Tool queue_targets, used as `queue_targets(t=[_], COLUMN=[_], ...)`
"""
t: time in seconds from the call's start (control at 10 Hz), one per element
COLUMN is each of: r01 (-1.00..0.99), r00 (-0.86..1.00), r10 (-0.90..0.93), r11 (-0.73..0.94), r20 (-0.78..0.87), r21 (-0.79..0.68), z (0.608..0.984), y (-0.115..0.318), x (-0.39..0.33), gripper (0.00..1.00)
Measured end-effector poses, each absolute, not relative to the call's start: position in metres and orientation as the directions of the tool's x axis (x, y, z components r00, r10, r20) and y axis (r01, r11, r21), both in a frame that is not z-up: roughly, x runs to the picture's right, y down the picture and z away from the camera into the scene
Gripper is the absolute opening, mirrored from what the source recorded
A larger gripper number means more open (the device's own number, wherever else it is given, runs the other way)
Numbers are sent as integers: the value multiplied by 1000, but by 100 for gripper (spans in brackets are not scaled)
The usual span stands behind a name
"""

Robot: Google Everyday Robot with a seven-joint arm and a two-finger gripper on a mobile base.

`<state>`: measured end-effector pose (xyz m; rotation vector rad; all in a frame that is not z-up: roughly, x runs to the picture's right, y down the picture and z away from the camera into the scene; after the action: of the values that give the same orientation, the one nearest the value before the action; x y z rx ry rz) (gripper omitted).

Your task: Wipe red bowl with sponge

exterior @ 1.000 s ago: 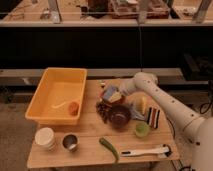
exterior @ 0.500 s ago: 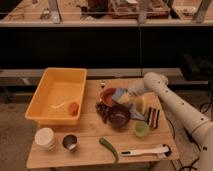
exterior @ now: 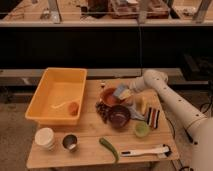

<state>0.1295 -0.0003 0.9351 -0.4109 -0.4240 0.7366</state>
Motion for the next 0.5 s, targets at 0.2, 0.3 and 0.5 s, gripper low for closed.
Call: queue_targets(t=[0.2, 0.3, 0.5], r01=[-530, -507, -465], r00=[667, 673, 679], r10=[703, 691, 675], r11=[681, 690, 700], r20=[248, 263, 290], r21=[-505, -516, -542], z=[930, 924, 908], y=[1, 7, 28], x=[100, 81, 58], gripper=[0, 0, 0])
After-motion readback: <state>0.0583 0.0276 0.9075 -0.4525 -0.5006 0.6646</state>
